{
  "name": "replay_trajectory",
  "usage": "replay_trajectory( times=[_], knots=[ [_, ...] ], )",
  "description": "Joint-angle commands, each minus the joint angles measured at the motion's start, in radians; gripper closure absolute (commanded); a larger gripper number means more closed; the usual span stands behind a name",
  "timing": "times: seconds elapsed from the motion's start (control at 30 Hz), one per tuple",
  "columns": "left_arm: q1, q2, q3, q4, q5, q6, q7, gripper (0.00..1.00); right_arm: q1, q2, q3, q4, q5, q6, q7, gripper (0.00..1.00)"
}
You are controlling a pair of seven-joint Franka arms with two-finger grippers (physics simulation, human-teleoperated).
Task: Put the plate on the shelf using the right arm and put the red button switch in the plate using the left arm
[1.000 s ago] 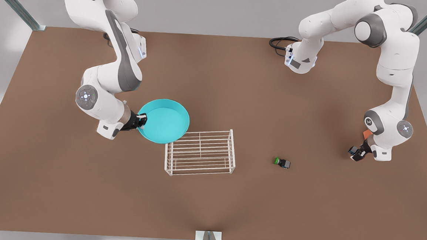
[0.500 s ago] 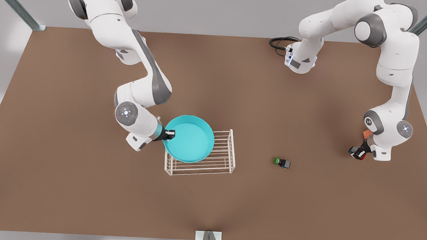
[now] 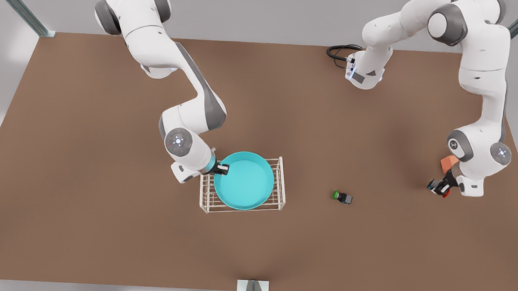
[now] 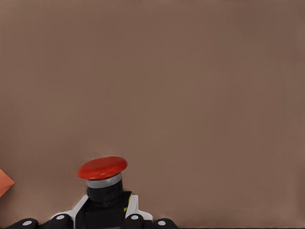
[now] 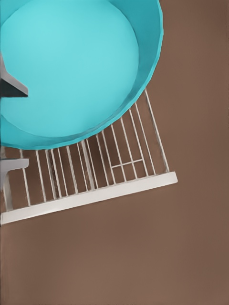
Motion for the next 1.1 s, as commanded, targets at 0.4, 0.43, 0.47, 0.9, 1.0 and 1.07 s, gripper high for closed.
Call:
replay_trajectory(
  times=[0.4,0.43,0.47,0.9,1.0,1.07],
  knots=[
    [-0.218,-0.133,-0.318,0.371,0.047,-0.695,-0.638,0.58,-0.266,-0.414,-0.105,-0.003,-0.208,-0.499,-0.673,0.00],
    [-0.267,-0.127,-0.318,0.386,0.045,-0.695,-0.724,0.58,-0.266,-0.411,-0.107,-0.003,-0.199,-0.521,-0.675,0.00],
    [-0.313,-0.124,-0.318,0.386,0.042,-0.695,-0.799,0.58,-0.269,-0.411,-0.113,0.000,-0.207,-0.516,-0.675,0.00],
    [-0.681,0.102,-0.324,0.698,0.030,-0.407,-1.389,0.58,-0.311,-0.386,-0.113,0.026,-0.187,-0.504,-0.708,0.00],
    [-0.698,0.143,-0.354,0.699,0.030,-0.212,-1.494,0.58,-0.309,-0.385,-0.111,0.026,-0.190,-0.498,-0.707,0.00],
    [-0.710,0.162,-0.354,0.699,0.035,-0.146,-1.519,0.58,-0.311,-0.386,-0.113,0.026,-0.190,-0.499,-0.707,0.00]
  ],
)
